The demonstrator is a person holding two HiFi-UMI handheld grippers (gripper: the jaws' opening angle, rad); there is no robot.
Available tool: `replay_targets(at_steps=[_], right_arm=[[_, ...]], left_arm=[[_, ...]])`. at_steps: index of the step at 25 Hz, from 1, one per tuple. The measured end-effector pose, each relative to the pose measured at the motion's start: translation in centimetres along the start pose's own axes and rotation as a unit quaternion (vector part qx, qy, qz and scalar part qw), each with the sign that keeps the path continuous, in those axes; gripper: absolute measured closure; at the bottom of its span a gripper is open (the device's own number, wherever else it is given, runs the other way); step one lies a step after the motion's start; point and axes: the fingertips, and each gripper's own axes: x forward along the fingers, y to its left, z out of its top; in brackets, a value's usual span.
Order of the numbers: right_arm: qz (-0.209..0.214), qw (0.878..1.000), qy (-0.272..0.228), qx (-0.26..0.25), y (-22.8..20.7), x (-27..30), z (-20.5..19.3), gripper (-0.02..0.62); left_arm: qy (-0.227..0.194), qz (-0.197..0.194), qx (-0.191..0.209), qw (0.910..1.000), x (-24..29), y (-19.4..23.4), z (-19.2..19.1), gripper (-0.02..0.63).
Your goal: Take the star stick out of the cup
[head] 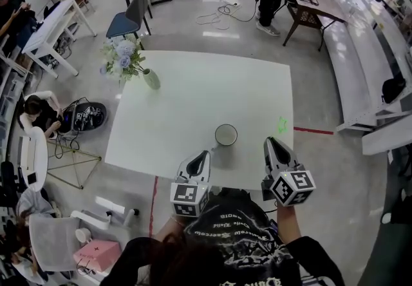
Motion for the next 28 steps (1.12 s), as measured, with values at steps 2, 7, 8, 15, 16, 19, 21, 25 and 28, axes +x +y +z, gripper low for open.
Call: replay_targets(at_steps=[2,7,8,15,16,19,21,25,28], right_arm=[[0.002,1.0,0.005,0.005,-0.2,-0.1,-0.8,0.572],[-0.001,0.999,0.03,0.012,-0.6,-0.1,-2.5,0.572],[-0.001,0.999,0.036,0.014,-0.5,-0.2,-2.8,0.572],[-0.002,0.998,0.062,0.022,0.2,-0.6,-4.9,0.572],[-0.002,0.998,0.063,0.024,0.3,-0.6,-5.1,0.572],[-0.002,0.998,0.065,0.027,0.5,-0.6,-5.6,0.572],[-0.002,0.997,0.067,0.027,0.6,-0.5,-5.9,0.572],[-0.004,0.997,0.072,0.026,0.5,-0.6,-6.0,0.572],[-0.007,0.997,0.077,0.026,0.6,-0.6,-5.9,0.572]], left_arm=[[0.001,0.001,-0.001,1.0,0.2,-0.1,-0.1,0.586],[0.006,-0.005,0.0,1.0,0.7,-0.6,-0.5,0.586],[0.006,-0.006,0.0,1.0,0.6,-0.7,-0.5,0.586],[0.013,-0.01,0.0,0.9999,0.1,-1.2,-0.9,0.586],[0.014,-0.011,0.0,0.9998,0.1,-1.3,-1.0,0.586],[0.015,-0.012,0.001,0.9998,0.0,-1.2,-1.3,0.586],[0.015,-0.011,0.0,0.9998,-0.1,-0.9,-1.4,0.586],[0.014,-0.008,-0.002,0.9999,-0.2,-1.0,-0.9,0.586],[0.013,-0.006,-0.004,0.9999,-0.1,-1.1,-0.6,0.586]])
